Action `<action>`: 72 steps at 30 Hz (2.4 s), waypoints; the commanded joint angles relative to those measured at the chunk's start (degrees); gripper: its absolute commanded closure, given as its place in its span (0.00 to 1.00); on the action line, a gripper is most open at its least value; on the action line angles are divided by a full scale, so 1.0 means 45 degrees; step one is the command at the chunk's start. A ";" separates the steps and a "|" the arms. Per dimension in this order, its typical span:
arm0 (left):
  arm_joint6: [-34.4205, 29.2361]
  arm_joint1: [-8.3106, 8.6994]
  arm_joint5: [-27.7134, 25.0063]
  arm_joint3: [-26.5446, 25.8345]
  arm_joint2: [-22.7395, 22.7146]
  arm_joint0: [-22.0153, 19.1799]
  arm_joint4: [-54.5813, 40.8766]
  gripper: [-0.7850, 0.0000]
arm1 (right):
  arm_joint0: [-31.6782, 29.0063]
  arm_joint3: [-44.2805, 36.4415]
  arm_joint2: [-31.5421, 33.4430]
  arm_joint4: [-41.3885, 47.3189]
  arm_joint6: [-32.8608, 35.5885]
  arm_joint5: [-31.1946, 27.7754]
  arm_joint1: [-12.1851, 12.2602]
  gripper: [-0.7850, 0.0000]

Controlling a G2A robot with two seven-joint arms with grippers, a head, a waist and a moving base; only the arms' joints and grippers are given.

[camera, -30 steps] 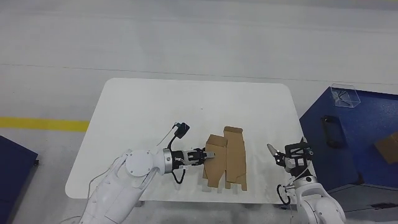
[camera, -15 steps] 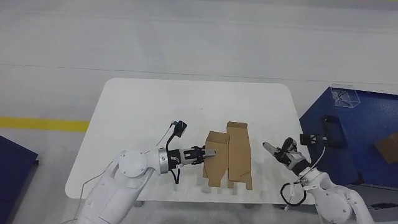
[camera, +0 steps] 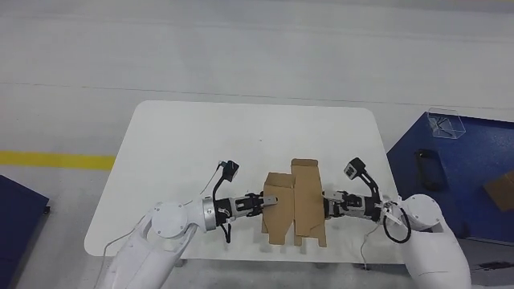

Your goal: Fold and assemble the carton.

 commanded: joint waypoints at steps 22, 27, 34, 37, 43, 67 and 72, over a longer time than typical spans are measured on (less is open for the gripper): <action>-0.0993 0.0416 -0.0277 -0.0348 -0.1472 0.0915 -0.1544 0.00 | -0.0223 -0.0132 -0.0746 -0.0235 -0.1441 -0.1193 0.0113 1.00; -0.1326 0.0705 0.0210 0.0111 -0.2856 0.1135 -0.1946 0.00 | -0.0223 -0.0132 -0.0746 -0.0235 -0.1441 -0.1193 0.0113 1.00; -0.1683 0.0831 0.1019 0.0921 -0.3289 0.1008 -0.2256 0.00 | -0.0466 -0.1069 -0.0346 -0.0734 -0.2401 -0.1260 0.0219 1.00; -0.1683 0.0831 0.1019 0.0921 -0.3289 0.1008 -0.2256 0.00 | -0.0966 -0.2717 0.0279 -0.0456 -0.3462 -0.1474 0.0292 1.00; -0.1683 0.0831 0.1019 0.0921 -0.3289 0.1008 -0.2256 0.00 | -0.2000 -0.6653 0.1031 -0.0104 -0.5730 -0.2421 0.0295 1.00; -0.1683 0.0831 0.1019 0.0921 -0.3289 0.1008 -0.2256 0.00 | 0.0186 -0.6728 -0.1285 0.5524 -0.4146 0.3555 0.0182 1.00; -0.1683 0.0831 0.1019 0.0921 -0.3289 0.1008 -0.2256 0.00 | 0.1169 -0.4942 -0.2130 0.9178 -0.1503 0.7884 0.0127 1.00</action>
